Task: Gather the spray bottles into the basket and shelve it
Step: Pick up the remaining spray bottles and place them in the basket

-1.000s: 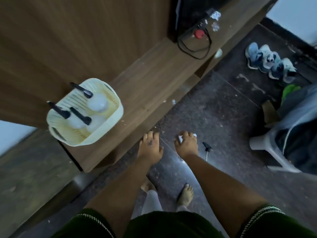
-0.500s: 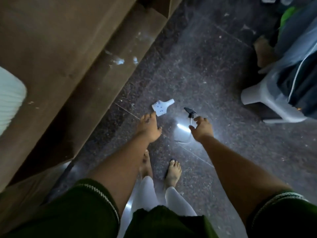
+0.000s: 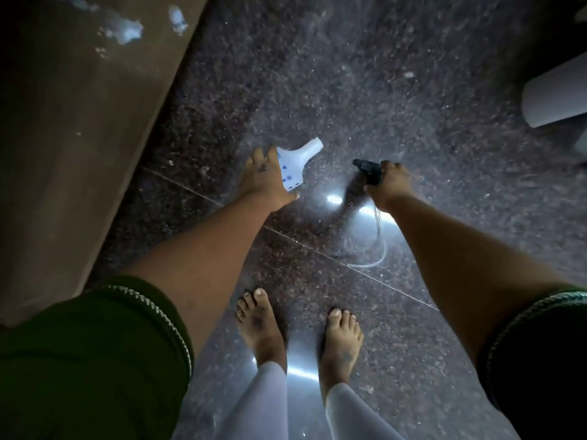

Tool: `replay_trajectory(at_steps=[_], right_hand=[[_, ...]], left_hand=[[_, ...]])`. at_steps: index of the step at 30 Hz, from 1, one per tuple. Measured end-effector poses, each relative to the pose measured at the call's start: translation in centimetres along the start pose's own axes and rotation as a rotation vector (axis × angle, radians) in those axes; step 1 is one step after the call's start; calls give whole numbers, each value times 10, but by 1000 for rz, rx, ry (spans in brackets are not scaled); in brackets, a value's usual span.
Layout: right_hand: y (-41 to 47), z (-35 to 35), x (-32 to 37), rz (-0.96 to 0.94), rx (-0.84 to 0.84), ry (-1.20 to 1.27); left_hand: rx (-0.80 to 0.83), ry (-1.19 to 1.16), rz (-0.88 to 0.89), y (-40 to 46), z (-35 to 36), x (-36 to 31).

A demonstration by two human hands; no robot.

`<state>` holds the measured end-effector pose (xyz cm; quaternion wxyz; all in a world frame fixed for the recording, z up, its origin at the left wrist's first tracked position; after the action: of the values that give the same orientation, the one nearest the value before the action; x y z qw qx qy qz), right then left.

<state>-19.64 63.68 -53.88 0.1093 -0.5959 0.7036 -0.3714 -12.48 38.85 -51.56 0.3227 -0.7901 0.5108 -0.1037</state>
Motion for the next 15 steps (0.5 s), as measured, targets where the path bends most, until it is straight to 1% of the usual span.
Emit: replay_trajectory(at_steps=[5,10,12,15], right_hand=[[33,26,-11,72,-12,-12],[37,38,-15,83,-83,-50],[37,43,-16,69,-75,11],[36,38,-11,49,-58,163]], left_hand=[[-3,47,31,29,11,-2],[59,-17,50,42,25,-1],[49,-53,53,45,23,-1],[40,-83,74,41,16,1]])
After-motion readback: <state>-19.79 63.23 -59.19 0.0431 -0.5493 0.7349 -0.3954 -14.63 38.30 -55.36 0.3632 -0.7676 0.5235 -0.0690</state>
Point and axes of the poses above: each hand's wrist, its own y-axis towards the middle knuckle, its own z-axis out of the palm, x = y × z, the point moved 8 cm from there along y, towards the middle knuckle, and after that the axes turned 5 degrees about y, right-handed, at the moved point
